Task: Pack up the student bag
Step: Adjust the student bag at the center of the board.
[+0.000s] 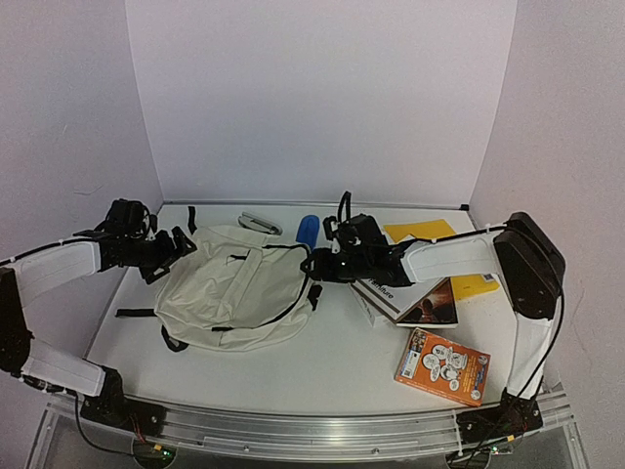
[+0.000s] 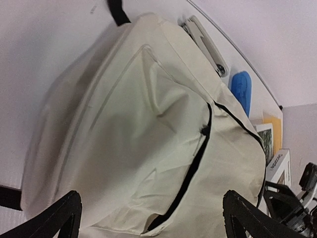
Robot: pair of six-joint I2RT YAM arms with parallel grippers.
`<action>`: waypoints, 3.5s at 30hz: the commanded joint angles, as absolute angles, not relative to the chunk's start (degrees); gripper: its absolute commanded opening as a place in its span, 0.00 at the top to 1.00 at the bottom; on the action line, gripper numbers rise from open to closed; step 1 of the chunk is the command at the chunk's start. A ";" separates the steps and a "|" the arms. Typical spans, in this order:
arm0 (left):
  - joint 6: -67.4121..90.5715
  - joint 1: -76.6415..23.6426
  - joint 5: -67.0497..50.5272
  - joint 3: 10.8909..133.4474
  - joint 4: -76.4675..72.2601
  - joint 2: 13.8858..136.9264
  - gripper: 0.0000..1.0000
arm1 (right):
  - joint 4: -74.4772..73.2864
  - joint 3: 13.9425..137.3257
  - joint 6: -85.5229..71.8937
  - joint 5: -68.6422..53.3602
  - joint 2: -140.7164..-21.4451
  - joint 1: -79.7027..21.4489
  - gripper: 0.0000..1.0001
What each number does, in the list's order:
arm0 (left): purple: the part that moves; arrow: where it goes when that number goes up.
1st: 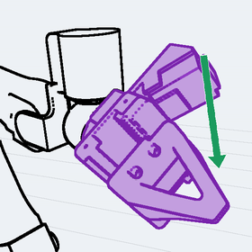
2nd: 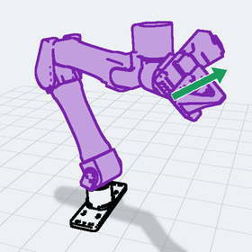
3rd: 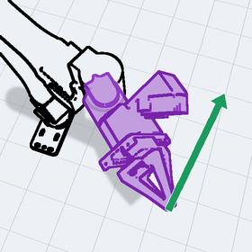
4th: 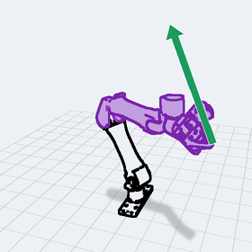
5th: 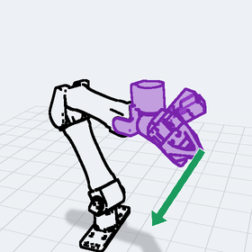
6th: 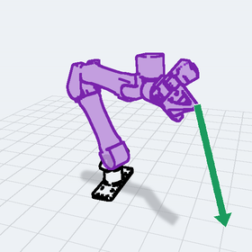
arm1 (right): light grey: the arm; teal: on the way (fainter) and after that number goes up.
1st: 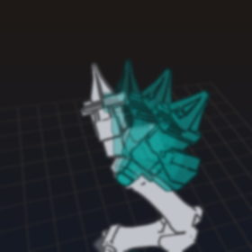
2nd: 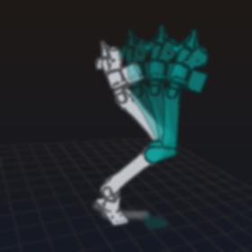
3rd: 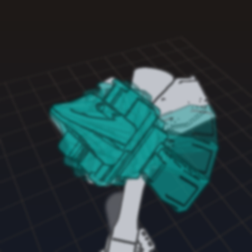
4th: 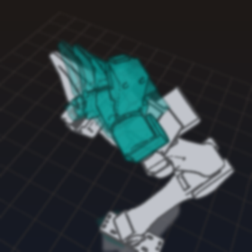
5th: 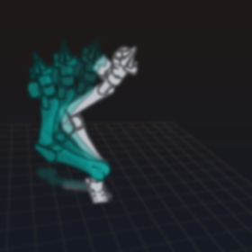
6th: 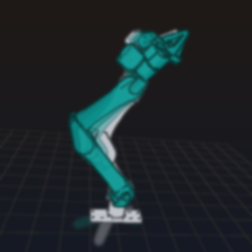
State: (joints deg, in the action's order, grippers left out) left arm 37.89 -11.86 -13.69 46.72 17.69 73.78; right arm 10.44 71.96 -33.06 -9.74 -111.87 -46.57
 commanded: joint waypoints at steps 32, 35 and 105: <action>41.48 -4.66 -20.87 42.01 3.95 89.62 0.00 | 0.41 60.93 -38.95 7.31 -94.95 -60.56 0.25; 41.43 -4.72 -23.53 44.75 1.49 92.57 0.00 | -3.45 63.71 -35.76 11.15 -93.94 -60.21 0.20; 48.18 -12.97 -17.91 31.69 3.56 74.54 0.20 | -6.95 72.35 -35.95 8.79 -92.06 -57.84 0.34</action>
